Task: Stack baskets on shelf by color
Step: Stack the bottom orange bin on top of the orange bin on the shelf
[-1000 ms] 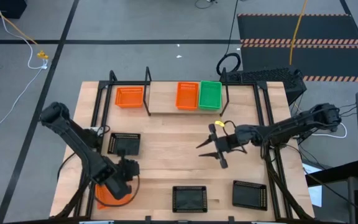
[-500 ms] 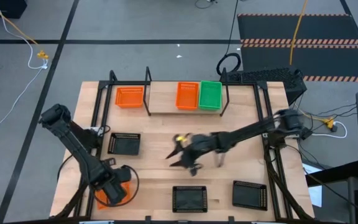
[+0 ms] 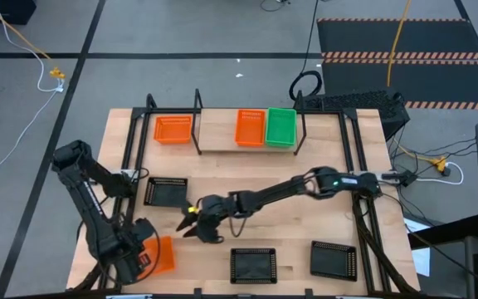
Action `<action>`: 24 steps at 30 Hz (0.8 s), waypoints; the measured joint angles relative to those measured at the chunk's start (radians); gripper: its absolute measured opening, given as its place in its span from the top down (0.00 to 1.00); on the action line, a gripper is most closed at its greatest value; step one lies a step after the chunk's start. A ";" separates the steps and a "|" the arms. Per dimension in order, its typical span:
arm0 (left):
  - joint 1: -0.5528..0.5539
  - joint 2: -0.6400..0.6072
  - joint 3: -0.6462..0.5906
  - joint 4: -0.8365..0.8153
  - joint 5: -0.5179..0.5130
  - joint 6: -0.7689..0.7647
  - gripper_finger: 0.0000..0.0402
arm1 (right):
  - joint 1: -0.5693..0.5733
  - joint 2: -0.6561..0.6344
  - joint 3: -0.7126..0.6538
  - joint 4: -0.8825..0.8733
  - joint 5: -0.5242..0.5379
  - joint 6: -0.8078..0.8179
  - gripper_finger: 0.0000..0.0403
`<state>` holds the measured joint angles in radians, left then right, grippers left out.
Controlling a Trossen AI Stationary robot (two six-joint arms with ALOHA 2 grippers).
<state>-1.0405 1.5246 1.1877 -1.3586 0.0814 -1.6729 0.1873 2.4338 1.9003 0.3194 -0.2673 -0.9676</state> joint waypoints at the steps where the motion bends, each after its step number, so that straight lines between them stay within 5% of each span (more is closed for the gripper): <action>1: -0.006 0.000 0.000 0.000 0.000 -0.025 0.68 | 0.005 0.034 0.041 0.001 -0.001 -0.025 0.59; 11: -0.032 0.000 0.000 0.017 -0.012 -0.117 0.68 | 0.048 0.224 0.232 0.009 -0.033 -0.345 0.59; 24: -0.032 0.000 0.000 0.016 -0.053 -0.083 0.68 | 0.043 0.275 0.311 -0.115 -0.080 -0.414 0.62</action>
<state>-1.0721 1.5246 1.1873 -1.3422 0.0283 -1.7555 0.2303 2.7087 2.2112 0.2047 -0.3477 -1.3817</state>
